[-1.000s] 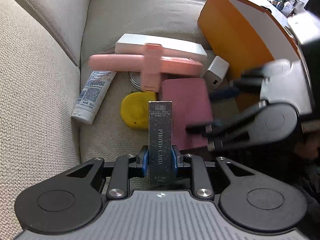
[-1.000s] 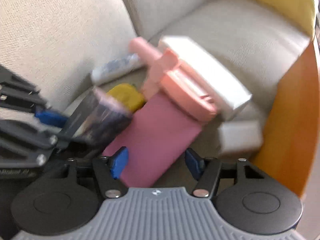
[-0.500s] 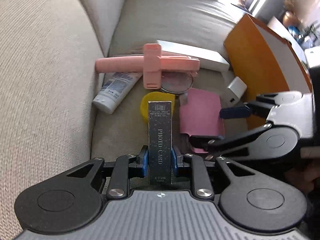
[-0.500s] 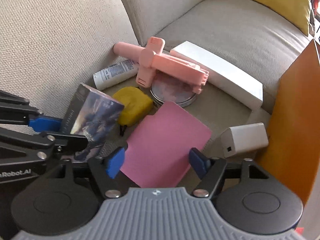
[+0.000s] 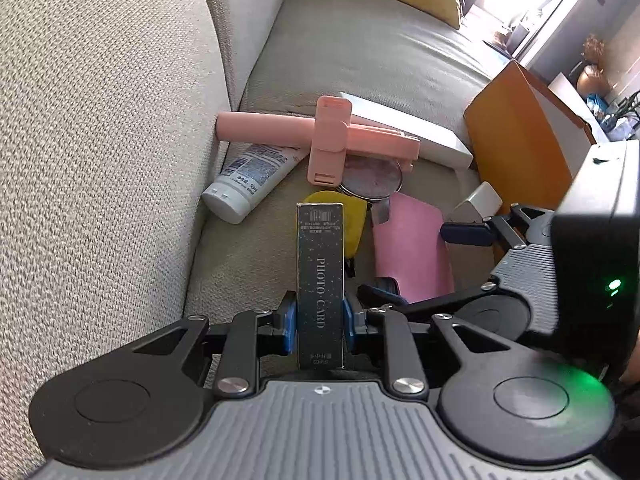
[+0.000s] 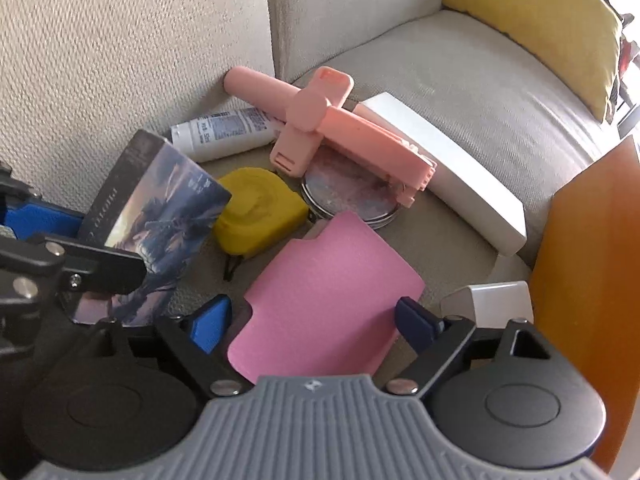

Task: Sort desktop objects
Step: 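Grasp the pink card holder with the right gripper while the left holds the PHOTO CARD box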

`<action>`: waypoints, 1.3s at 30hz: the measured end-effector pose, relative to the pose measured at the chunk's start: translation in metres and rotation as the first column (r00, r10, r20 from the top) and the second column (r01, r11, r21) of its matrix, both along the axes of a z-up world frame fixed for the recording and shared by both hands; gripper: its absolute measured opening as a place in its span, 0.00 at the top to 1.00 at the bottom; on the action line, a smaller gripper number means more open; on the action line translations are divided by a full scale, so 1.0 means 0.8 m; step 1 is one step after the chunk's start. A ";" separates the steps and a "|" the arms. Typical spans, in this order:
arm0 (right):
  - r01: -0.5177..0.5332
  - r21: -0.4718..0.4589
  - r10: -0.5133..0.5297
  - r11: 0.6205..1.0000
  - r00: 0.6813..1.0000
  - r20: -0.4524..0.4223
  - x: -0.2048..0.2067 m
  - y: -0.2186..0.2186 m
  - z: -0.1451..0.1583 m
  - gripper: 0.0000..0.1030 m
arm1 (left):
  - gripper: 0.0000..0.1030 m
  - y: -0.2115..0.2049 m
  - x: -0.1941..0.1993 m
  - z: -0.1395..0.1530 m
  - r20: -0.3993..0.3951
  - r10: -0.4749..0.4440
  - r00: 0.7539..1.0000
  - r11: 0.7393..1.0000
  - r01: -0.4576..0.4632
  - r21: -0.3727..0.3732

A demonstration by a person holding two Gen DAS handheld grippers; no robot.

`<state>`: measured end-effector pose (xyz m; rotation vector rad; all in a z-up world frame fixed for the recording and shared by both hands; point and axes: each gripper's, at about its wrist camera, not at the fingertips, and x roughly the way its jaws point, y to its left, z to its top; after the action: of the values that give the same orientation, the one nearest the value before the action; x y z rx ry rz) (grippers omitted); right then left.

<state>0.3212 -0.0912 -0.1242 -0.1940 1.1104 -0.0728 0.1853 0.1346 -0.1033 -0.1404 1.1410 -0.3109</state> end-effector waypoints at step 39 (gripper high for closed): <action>0.107 0.292 -0.114 0.950 0.993 0.009 -0.029 -0.051 0.041 0.72 | 0.75 -0.031 -0.033 0.011 0.099 0.127 0.987 0.992 -0.125 -0.027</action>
<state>0.2983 -0.1319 -0.0911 0.1339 1.0923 -0.0106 0.1588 0.1100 -0.0942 -0.2121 1.0248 -0.2151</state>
